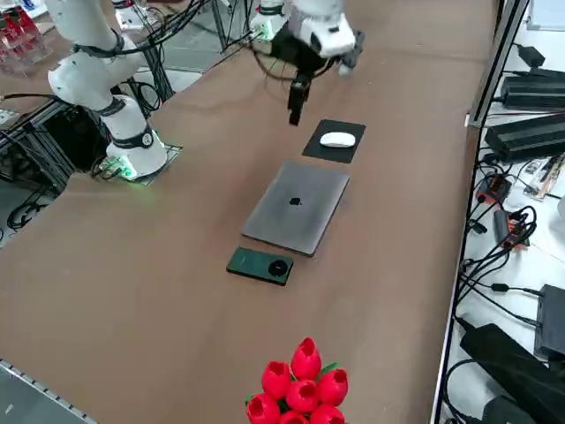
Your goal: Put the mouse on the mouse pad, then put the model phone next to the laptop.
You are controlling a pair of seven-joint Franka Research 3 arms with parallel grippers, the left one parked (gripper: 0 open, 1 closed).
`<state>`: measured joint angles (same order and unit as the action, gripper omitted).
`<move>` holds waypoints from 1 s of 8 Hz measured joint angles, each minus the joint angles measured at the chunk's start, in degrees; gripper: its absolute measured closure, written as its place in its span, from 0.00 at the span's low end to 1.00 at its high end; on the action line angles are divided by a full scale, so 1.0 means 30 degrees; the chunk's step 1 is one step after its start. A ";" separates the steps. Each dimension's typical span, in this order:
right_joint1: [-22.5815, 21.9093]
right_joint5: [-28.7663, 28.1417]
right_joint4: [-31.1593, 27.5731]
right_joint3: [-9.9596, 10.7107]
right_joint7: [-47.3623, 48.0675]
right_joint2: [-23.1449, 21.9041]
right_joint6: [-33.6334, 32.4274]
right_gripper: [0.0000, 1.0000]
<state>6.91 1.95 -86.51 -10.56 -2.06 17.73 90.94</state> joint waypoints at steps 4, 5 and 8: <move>-0.4641 -0.1501 -0.2079 0.6546 -0.0735 -0.3252 0.1884 0.00; -0.4440 -0.1504 -0.3643 0.6464 -0.0761 -0.4467 0.3133 0.00; -0.3019 -0.0909 -0.5445 0.4628 -0.0776 -0.6350 0.3239 0.00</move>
